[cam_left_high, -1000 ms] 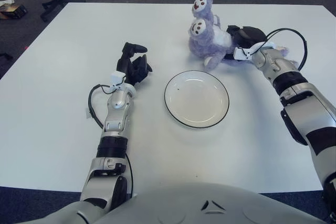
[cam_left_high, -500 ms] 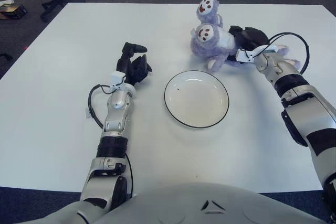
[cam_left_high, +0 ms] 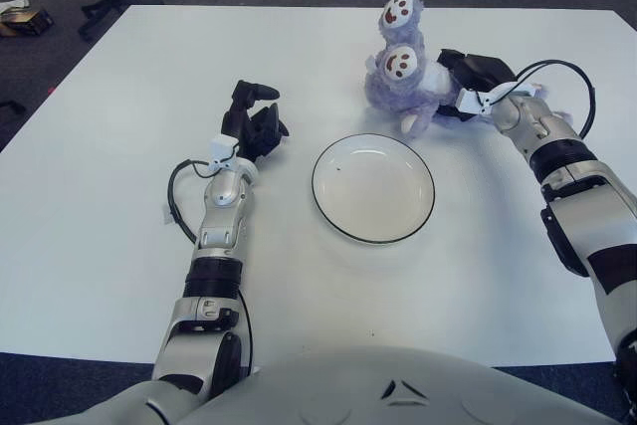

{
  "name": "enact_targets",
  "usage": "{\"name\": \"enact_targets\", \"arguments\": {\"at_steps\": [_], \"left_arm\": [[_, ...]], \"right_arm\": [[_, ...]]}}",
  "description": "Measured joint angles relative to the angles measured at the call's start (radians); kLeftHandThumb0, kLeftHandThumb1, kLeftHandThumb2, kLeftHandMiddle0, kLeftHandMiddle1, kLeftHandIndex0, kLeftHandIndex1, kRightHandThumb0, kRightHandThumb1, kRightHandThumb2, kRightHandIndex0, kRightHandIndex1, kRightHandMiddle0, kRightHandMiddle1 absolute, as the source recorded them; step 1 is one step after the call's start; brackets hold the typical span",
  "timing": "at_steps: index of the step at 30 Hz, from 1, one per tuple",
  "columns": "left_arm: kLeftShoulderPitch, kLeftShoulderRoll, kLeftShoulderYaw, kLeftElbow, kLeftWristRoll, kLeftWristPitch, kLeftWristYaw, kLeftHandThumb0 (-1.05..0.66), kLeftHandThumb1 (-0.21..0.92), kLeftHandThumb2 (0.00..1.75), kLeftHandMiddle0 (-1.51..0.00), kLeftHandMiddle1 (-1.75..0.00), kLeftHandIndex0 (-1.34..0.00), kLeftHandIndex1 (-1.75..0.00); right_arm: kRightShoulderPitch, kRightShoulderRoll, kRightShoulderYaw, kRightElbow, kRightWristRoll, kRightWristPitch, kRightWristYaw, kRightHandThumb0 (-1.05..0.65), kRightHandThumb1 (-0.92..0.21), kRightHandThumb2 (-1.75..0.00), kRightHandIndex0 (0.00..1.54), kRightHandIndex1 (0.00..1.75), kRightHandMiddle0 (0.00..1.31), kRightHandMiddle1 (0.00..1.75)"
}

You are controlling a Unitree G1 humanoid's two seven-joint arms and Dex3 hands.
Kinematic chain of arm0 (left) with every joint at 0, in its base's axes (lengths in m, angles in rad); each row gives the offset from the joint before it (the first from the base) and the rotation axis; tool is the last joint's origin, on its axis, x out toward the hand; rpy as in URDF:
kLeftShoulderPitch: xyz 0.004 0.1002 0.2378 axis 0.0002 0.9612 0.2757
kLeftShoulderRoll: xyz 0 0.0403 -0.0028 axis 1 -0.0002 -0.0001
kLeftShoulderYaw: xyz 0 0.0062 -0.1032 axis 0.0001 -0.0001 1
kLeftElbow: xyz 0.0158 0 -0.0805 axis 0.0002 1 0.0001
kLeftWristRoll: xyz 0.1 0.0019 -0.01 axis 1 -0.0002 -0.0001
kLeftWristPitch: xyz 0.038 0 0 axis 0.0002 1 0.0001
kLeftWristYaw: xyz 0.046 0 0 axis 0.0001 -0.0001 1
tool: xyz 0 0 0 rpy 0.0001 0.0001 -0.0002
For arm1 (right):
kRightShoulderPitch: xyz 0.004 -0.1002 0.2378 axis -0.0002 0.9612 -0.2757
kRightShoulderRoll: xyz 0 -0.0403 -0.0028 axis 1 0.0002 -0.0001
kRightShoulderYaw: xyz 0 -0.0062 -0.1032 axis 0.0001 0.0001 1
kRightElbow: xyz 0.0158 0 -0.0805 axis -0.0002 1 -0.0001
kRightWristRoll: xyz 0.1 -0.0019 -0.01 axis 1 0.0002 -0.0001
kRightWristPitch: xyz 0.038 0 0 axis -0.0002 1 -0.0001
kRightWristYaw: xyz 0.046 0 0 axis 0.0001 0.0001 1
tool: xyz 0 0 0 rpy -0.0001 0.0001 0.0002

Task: Put the doll into the plate.

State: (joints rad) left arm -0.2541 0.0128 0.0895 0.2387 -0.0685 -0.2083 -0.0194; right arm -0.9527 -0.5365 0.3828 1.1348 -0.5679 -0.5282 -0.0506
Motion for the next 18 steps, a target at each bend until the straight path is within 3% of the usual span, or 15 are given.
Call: {"name": "enact_targets", "arguments": {"at_steps": [18], "left_arm": [[-0.027,0.014,0.010,0.047,0.015,-0.013,0.022,-0.36,0.80,0.68,-0.82,-1.75,-0.28,-1.75]], "right_arm": [[0.028,-0.042,-0.090,-0.174,0.088,-0.195,0.087,0.42,-0.48,-1.11,0.48,1.75,0.56,1.75]]}}
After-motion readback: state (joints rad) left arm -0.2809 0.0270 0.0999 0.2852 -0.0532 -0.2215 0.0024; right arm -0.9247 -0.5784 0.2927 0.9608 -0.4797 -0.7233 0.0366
